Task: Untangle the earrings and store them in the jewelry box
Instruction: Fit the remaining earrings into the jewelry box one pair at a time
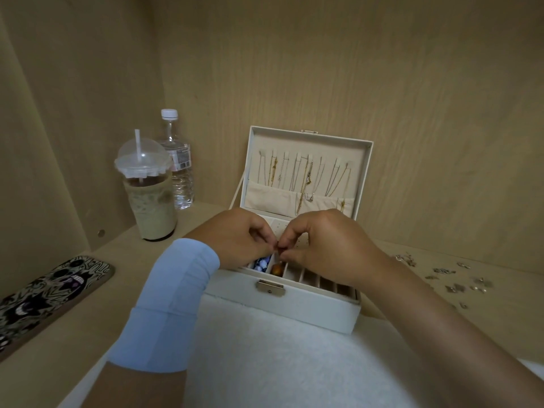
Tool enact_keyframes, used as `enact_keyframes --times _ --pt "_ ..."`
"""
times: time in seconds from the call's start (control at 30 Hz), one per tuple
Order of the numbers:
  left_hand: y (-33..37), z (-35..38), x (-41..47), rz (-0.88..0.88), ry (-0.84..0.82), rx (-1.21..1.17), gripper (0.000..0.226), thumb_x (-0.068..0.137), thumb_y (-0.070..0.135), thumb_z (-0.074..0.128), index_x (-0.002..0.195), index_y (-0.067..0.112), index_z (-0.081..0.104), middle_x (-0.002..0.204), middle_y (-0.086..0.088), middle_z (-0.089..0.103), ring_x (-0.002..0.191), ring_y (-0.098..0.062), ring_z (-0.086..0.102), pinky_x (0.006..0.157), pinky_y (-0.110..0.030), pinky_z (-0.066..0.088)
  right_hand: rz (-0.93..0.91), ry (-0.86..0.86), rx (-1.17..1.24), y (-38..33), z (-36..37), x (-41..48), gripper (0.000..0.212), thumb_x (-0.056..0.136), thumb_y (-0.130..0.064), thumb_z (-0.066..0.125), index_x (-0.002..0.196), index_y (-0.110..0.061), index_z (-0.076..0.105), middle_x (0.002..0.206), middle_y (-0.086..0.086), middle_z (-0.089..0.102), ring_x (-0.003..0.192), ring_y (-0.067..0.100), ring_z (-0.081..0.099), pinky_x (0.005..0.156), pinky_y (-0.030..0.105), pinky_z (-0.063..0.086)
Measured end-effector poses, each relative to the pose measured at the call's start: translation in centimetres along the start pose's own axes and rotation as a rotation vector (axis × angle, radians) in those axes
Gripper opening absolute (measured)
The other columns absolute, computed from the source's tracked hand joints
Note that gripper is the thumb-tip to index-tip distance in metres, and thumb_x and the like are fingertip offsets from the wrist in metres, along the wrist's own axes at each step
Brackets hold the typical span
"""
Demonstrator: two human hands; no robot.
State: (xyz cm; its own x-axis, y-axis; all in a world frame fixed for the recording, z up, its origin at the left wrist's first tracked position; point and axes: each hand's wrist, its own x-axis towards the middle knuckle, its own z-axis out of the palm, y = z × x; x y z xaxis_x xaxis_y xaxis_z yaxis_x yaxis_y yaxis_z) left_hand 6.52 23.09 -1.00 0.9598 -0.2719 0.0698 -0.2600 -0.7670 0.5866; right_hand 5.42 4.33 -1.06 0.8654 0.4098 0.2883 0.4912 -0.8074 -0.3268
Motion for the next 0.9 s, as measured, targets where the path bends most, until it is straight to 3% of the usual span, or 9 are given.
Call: enact_keyframes --times 0.27,0.43,0.53,0.63,0.9 --pt "-0.07 0.03 -0.03 0.002 -0.025 -0.005 0.018 0.086 0.017 0.067 0.084 0.033 0.074 0.079 0.015 0.068 0.070 0.003 0.059 0.066 -0.012 0.042 -0.052 -0.096 0.046 0.44 0.22 0.17 0.009 0.085 -0.035 0.077 0.092 -0.039 0.079 0.091 -0.023 0.069 0.083 -0.002 0.062 0.080 0.034 0.056" --pt "0.27 0.18 -0.13 -0.017 -0.054 -0.007 0.009 0.082 0.021 0.070 0.080 0.029 0.068 0.069 0.014 0.068 0.056 0.008 0.057 0.061 -0.016 0.041 0.011 -0.074 0.070 0.43 0.43 0.31 0.009 0.084 -0.030 0.078 0.087 -0.036 0.072 0.084 -0.020 0.067 0.073 -0.008 0.058 0.070 0.023 0.048" --pt "0.73 0.53 -0.15 -0.053 -0.081 0.042 0.006 0.080 0.026 0.069 0.084 0.030 0.067 0.079 0.013 0.068 0.067 0.003 0.058 0.066 -0.019 0.043 0.054 -0.089 0.143 0.69 0.33 0.46 0.007 0.086 -0.028 0.074 0.088 -0.034 0.074 0.086 -0.017 0.070 0.079 -0.004 0.062 0.074 0.025 0.055" --pt "0.81 0.92 -0.06 -0.062 -0.083 0.094 0.017 0.074 0.035 0.074 0.086 0.032 0.062 0.090 0.011 0.063 0.081 -0.009 0.057 0.076 -0.025 0.049 0.080 -0.085 0.152 0.86 0.28 0.46 0.008 0.090 -0.029 0.070 0.087 -0.031 0.077 0.085 -0.017 0.072 0.076 -0.003 0.063 0.074 0.027 0.056" --pt "0.35 0.46 -0.04 -0.059 -0.172 0.041 0.030 0.075 0.031 0.079 0.096 0.034 0.058 0.095 0.011 0.060 0.078 -0.006 0.054 0.076 -0.025 0.047 0.070 -0.071 0.102 0.65 0.36 0.25 0.011 0.091 -0.033 0.067 0.088 -0.031 0.077 0.085 -0.016 0.071 0.069 -0.003 0.059 0.065 0.025 0.051"
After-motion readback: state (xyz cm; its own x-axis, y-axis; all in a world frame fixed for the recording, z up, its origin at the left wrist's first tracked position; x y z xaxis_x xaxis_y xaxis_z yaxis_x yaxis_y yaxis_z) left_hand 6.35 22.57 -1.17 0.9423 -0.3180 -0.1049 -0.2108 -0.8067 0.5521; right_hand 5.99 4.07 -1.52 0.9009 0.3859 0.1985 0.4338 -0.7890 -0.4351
